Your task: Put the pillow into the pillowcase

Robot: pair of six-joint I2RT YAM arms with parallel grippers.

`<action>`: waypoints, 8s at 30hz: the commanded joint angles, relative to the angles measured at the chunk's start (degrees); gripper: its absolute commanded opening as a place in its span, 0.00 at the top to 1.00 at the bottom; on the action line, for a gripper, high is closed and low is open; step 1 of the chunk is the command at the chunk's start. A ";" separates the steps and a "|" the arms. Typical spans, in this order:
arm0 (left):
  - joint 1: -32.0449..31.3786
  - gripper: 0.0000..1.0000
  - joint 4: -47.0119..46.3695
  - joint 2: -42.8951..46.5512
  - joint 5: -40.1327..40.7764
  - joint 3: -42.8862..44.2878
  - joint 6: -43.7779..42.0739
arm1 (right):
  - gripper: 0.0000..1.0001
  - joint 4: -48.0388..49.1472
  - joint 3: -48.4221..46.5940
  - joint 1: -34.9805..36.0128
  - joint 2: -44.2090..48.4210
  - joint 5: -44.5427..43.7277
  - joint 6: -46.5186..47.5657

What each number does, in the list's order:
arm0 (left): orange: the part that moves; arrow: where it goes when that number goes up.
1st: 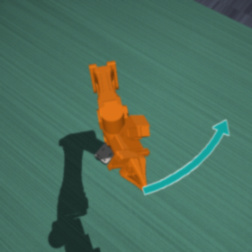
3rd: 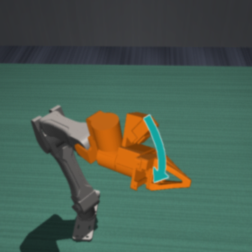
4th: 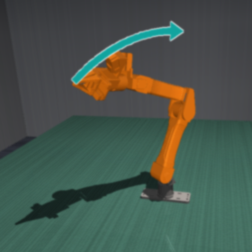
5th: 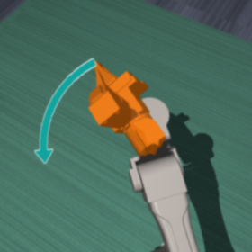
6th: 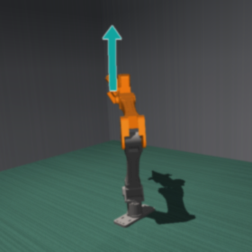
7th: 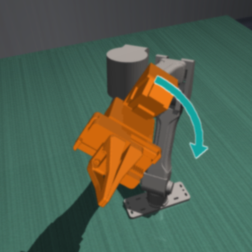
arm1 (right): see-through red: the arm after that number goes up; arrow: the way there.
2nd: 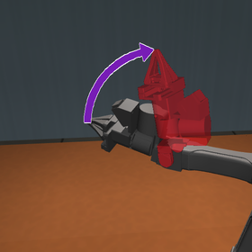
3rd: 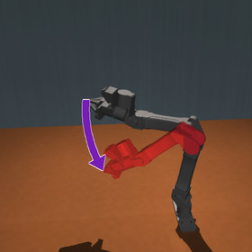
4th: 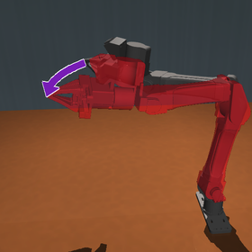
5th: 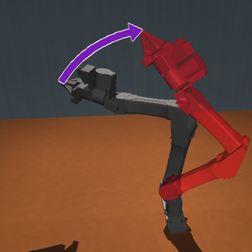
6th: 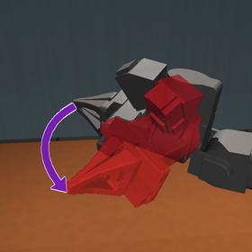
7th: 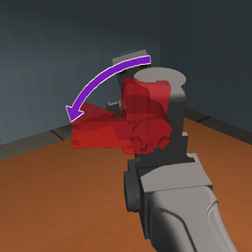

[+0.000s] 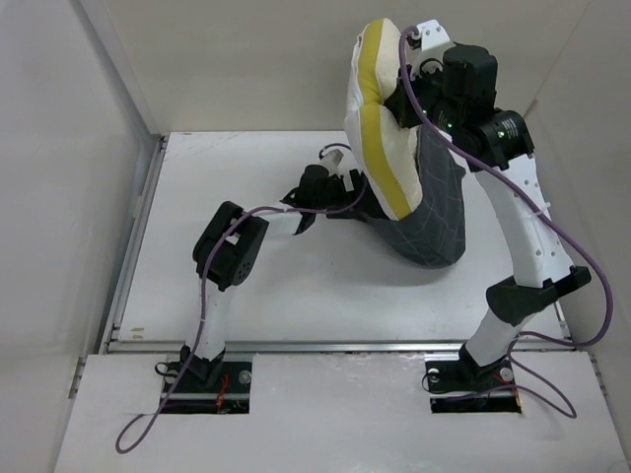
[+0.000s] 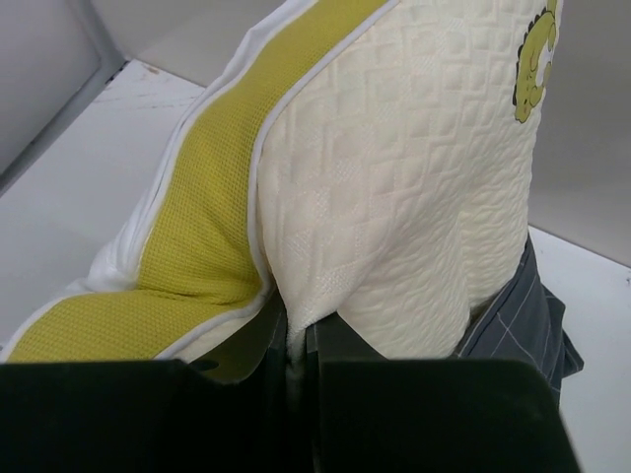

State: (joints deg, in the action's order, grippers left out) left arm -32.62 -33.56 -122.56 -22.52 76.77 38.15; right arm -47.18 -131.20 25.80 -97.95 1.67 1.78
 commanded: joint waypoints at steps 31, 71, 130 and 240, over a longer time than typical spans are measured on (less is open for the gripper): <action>-0.61 1.00 27.51 22.44 6.88 21.54 -17.59 | 1.00 16.84 16.84 6.81 7.60 -24.48 17.39; 16.54 1.00 4.21 39.07 -0.50 -29.31 -5.63 | 0.00 13.16 25.62 4.80 12.96 -3.26 8.24; 15.23 1.00 18.00 31.51 -1.47 -8.57 -11.77 | 0.48 21.41 41.86 11.73 15.11 -2.38 1.75; -9.66 0.94 32.95 23.25 38.35 -18.51 0.17 | 0.00 34.27 77.60 2.85 12.74 -7.13 -6.26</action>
State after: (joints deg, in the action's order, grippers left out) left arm -43.59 0.91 -99.63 15.33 55.55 38.94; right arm -8.34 -48.38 27.90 -80.40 -3.05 -6.00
